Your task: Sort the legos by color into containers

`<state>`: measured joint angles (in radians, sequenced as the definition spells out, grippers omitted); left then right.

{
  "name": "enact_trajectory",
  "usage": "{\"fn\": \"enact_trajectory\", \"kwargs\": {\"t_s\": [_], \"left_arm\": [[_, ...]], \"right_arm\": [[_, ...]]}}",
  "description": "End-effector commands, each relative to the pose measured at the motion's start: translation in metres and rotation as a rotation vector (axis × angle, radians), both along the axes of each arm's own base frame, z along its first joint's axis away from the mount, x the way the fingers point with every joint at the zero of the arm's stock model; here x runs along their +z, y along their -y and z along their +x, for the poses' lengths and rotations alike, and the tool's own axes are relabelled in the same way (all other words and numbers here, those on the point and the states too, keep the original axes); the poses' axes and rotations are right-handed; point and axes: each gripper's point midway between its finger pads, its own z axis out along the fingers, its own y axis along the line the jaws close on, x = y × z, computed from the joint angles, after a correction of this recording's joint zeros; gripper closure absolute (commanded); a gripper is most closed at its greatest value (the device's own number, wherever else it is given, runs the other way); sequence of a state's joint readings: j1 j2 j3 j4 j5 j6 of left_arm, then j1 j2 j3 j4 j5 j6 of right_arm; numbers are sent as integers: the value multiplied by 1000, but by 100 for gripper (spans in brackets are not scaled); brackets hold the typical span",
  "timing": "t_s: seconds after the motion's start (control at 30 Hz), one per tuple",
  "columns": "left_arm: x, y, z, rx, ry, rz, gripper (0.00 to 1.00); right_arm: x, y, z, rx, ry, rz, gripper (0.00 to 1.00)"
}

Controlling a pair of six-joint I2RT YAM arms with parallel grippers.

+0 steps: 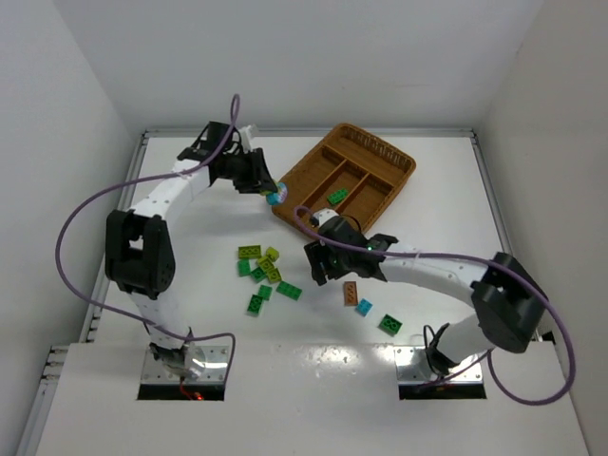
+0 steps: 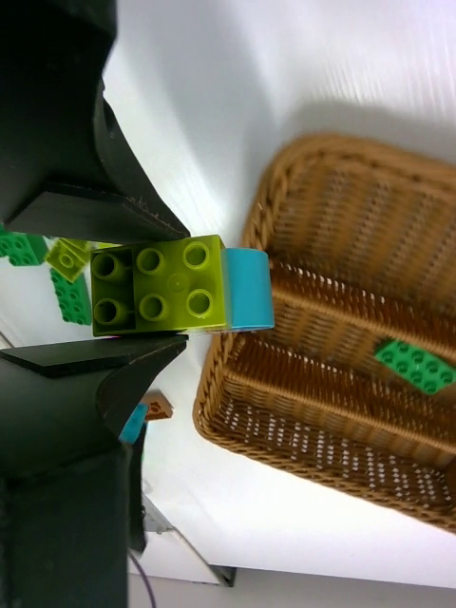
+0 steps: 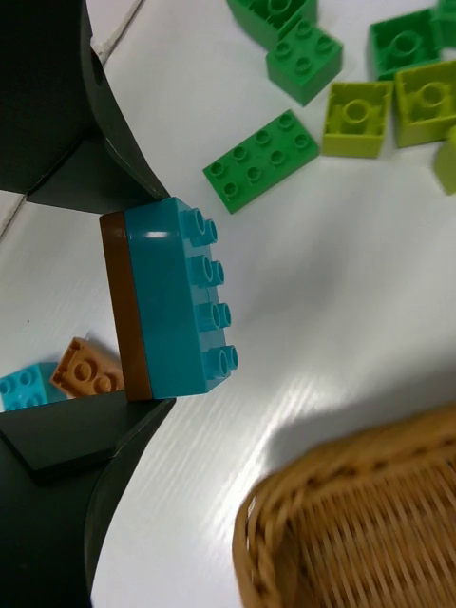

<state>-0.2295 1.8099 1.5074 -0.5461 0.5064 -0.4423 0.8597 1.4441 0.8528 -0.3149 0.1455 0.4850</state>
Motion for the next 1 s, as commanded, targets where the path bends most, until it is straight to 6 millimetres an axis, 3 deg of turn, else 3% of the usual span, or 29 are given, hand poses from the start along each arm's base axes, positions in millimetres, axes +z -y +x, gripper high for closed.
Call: {"fn": "enact_trajectory", "kwargs": {"t_s": [0.0,0.1,0.13,0.23,0.4,0.53,0.67,0.73,0.77,0.97], "left_arm": [[26,-20,-3,39,65,8,100],[29,-18,-11,26,65,-7,100],[30,-19,-13,26,65,-7,100],[30,-12,-20,-11,48,-44,100],[33,-1,-30,-112,66,-101,100],[62,22,-49,-289,143,-273,100],[85,36,-72,-462,228,-420,100],[94,39,-84,-548,272,-473,100],[97,40,-87,-577,291,-486,100],[119,39,-107,-687,399,-514,100]], "right_arm": [[-14,-22,0,33,-35,59,48],[-29,-26,4,40,-40,45,42],[-40,-24,2,39,-56,27,34],[-35,-27,8,40,-42,21,21],[11,-25,10,49,17,55,16],[81,-21,18,53,135,197,22],[140,-39,22,144,190,416,23],[154,-46,20,192,169,497,20],[159,-45,30,169,166,542,20],[173,-56,41,243,67,726,16]]}}
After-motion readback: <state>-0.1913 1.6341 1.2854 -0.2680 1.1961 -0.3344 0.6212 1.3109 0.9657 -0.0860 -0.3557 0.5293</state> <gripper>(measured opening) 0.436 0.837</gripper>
